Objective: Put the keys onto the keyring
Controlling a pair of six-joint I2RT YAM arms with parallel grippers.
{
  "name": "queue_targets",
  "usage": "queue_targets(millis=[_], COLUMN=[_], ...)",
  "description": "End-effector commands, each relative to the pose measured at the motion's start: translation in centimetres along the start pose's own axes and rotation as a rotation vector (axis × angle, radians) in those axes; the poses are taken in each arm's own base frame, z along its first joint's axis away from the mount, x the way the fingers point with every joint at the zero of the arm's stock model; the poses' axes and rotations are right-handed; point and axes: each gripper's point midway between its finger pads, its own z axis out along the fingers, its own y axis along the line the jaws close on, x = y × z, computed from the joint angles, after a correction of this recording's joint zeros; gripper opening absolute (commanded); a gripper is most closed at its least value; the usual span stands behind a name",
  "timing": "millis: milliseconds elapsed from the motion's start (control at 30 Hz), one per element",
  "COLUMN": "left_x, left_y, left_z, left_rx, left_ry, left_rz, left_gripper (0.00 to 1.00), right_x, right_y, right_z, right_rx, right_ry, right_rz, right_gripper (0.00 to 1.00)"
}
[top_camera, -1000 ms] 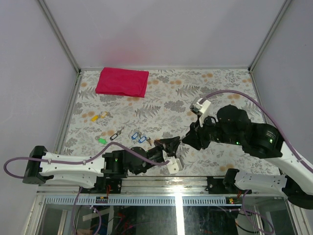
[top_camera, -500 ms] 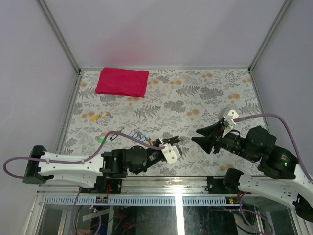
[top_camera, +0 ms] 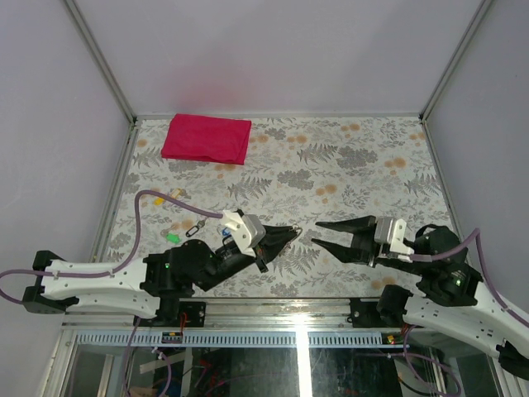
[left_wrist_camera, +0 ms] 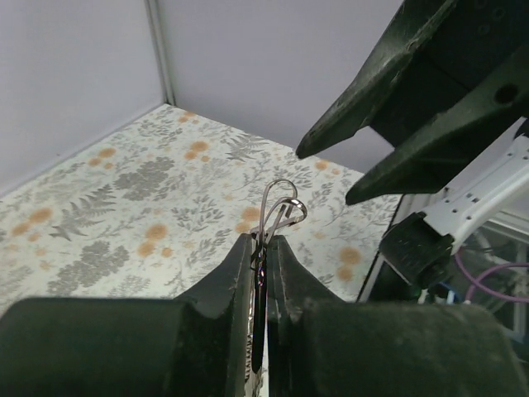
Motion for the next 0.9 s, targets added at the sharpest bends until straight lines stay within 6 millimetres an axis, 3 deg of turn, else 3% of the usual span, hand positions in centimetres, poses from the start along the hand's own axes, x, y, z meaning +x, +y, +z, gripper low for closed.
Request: queue_targets(millis=[0, 400, 867], left_x=[-3.1, -3.6, -3.8], left_y=[-1.0, -1.7, -2.2], left_z=[-0.1, 0.2, 0.0], left_rx=[0.031, 0.063, 0.096], left_ry=[-0.102, -0.1, -0.106], left_rz=[-0.165, -0.166, -0.154], left_gripper=[0.0, 0.0, 0.0], right_x=[-3.7, -2.7, -0.2], right_y=[0.9, 0.8, 0.7], right_z=[1.4, 2.9, 3.3], right_rx=[-0.113, -0.141, -0.13], right_ry=[-0.111, -0.052, 0.035], right_rz=[-0.14, -0.156, -0.109], right_gripper=[0.43, 0.34, 0.14])
